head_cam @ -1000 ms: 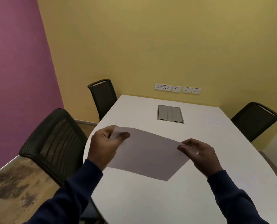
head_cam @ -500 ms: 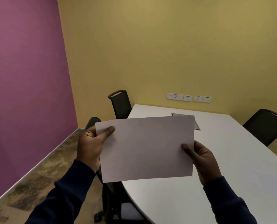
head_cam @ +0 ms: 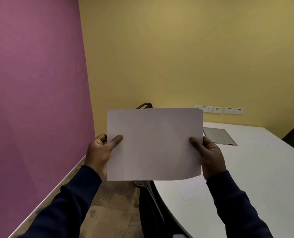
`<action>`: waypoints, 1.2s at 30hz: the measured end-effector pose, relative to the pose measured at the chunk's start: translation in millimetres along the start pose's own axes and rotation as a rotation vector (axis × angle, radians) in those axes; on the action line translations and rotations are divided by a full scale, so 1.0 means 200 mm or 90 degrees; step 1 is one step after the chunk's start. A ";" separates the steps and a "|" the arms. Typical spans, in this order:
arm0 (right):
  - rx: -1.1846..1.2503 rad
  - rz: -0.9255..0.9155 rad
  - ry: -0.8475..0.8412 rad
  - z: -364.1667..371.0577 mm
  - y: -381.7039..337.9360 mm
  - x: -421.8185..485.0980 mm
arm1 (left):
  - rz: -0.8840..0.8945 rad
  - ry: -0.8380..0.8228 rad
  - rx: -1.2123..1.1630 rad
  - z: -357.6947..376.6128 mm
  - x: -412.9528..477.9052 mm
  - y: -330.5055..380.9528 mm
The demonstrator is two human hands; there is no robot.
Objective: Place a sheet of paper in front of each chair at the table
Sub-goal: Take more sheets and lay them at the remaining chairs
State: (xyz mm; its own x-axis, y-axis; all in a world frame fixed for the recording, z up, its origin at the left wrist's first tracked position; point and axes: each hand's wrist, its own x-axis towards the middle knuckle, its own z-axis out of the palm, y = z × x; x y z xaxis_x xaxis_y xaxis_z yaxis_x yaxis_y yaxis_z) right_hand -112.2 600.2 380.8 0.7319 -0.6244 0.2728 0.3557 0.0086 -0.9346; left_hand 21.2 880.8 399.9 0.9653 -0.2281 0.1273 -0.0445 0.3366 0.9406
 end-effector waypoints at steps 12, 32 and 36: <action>-0.014 -0.030 0.033 0.77 0.42 0.89 | -0.065 -0.091 0.001 -0.42 1.18 0.04; -0.076 0.027 0.176 1.38 1.06 2.44 | -0.128 -0.107 -0.049 -0.43 3.35 -0.34; -0.021 0.087 0.255 1.45 1.24 2.66 | -0.158 -0.136 -0.073 -0.34 3.81 -0.41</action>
State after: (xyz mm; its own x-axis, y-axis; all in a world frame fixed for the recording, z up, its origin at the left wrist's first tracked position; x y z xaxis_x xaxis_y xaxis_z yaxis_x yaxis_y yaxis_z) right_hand 533.6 497.6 360.8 0.4853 -0.8733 0.0417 0.2479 0.0917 -0.9644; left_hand 777.0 740.9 399.0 0.8667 -0.4981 -0.0262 0.2254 0.3443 0.9114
